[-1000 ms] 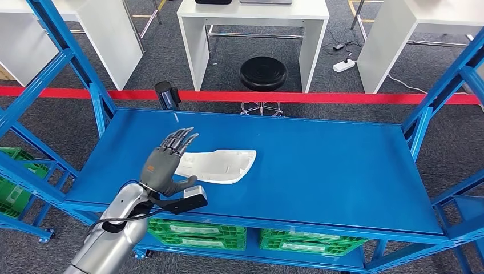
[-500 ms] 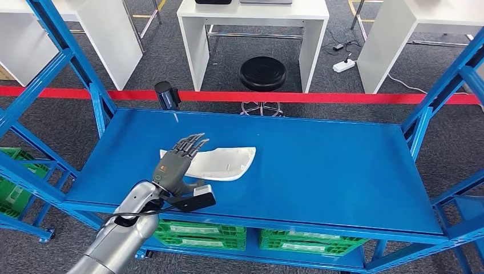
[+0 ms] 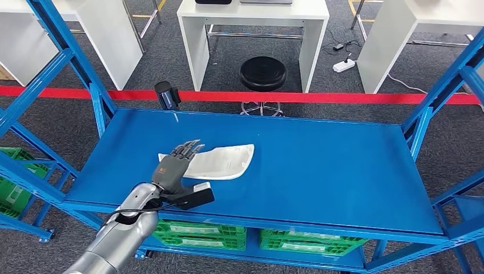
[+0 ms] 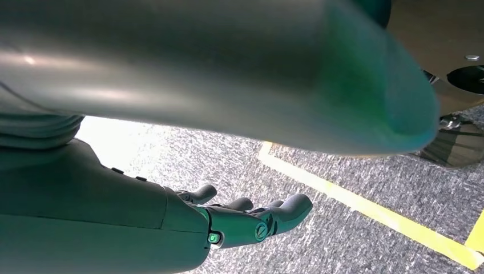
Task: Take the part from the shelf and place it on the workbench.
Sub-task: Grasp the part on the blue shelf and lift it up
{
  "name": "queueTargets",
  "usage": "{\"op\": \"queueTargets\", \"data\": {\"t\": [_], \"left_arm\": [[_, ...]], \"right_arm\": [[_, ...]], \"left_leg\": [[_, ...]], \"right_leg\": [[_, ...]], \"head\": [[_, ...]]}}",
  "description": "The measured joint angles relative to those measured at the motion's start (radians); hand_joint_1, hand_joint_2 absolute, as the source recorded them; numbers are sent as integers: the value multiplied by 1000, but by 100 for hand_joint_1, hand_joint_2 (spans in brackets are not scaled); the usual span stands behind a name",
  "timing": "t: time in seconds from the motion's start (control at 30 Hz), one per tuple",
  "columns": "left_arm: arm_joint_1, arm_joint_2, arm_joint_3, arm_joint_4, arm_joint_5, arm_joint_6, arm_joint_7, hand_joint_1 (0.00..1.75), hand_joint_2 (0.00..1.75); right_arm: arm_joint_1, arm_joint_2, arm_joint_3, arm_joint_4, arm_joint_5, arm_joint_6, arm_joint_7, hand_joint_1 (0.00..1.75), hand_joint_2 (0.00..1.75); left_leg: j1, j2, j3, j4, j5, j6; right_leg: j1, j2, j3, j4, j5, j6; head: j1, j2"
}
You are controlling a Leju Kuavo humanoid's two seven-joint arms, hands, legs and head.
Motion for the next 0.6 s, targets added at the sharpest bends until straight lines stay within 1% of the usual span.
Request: {"op": "queueTargets", "data": {"t": [0.1,0.13,0.23,0.27,0.4,0.6], "left_arm": [[-1,-2,0,9,4,-10,0,0,175],[-1,-3,0,11,6,-15,0,6,175],[-4,-4,0,19,19,-38,0,137,175],[-6,-5,0,23,24,-49,-1,175,175],[-22,-8,0,55,39,-80,-14,175,175],[-39,-11,-1,93,42,-89,-32,175,175]], "right_arm": [[0,0,0,0,-1,0,0,0,0],[0,0,0,0,-1,0,0,0,0],[0,0,0,0,-1,0,1,0,0],[0,0,0,0,-1,0,1,0,0],[0,0,-4,0,-2,0,2,0,0],[0,0,-8,0,-6,0,0,0,0]], "left_leg": [[0,0,0,0,0,0],[0,0,0,0,0,0],[0,0,0,0,0,0],[0,0,0,0,0,0],[0,0,0,0,0,0],[0,0,0,0,0,0]], "right_leg": [[0,0,0,0,0,0],[0,0,0,0,0,0],[0,0,0,0,0,0],[0,0,0,0,0,0],[0,0,0,0,0,0],[0,0,0,0,0,0]], "head": [[0,0],[0,0],[0,0],[0,0],[0,0],[0,0]]}}
